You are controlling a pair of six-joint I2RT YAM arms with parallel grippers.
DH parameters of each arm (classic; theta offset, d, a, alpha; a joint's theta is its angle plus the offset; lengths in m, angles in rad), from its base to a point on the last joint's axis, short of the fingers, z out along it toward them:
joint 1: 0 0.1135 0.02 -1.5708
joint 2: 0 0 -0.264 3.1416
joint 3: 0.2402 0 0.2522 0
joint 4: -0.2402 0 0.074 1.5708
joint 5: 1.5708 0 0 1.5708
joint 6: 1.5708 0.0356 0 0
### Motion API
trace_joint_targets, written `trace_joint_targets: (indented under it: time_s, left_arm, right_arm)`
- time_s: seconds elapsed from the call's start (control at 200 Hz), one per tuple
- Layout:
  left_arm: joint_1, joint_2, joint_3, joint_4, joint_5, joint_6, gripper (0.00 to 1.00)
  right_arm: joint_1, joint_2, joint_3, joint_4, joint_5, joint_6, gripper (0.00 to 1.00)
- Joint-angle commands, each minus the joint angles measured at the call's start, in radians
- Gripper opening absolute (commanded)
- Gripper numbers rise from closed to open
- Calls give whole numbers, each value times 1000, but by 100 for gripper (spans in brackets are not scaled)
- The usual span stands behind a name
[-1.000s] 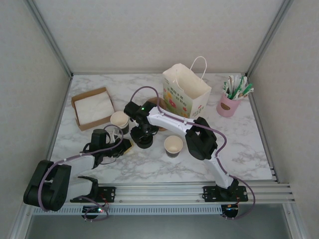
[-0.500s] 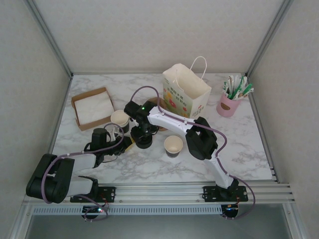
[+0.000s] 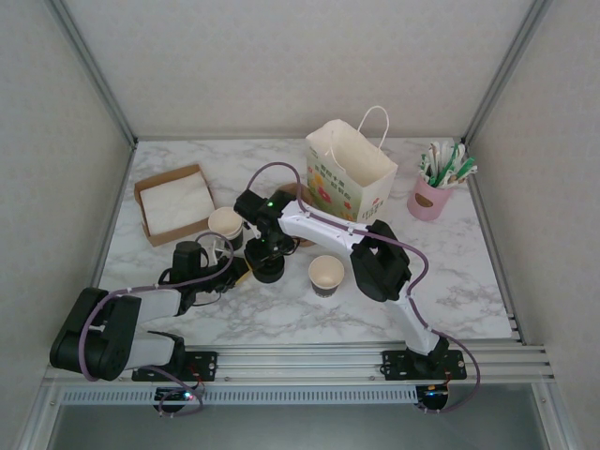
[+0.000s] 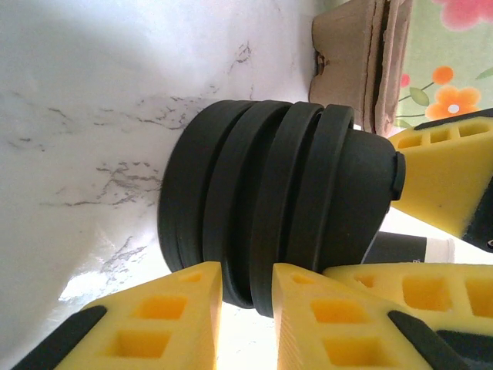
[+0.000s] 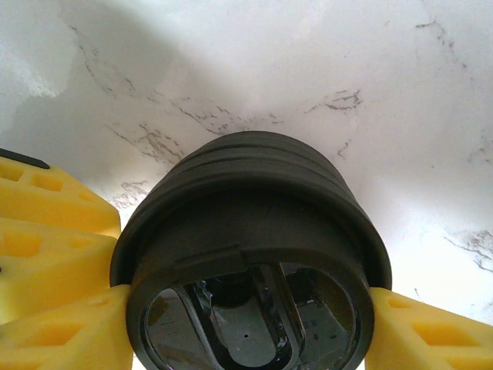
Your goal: Pack the takeout coffee
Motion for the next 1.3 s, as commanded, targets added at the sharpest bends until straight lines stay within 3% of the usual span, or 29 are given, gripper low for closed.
trace_joint_targets:
  time_s: [0.0, 0.896, 1.292]
  left_arm:
    - [-9, 7, -10, 10, 15, 19, 24]
    - [-11, -73, -5, -84, -11, 35, 24]
    - [-18, -329, 109, -435, -98, 100, 45]
  right_arm:
    - [-4, -60, -16, -2, -36, 16, 68]
    - [-4, -138, -28, -29, 21, 50, 67]
    - [-2, -256, -75, -6, 30, 53, 67]
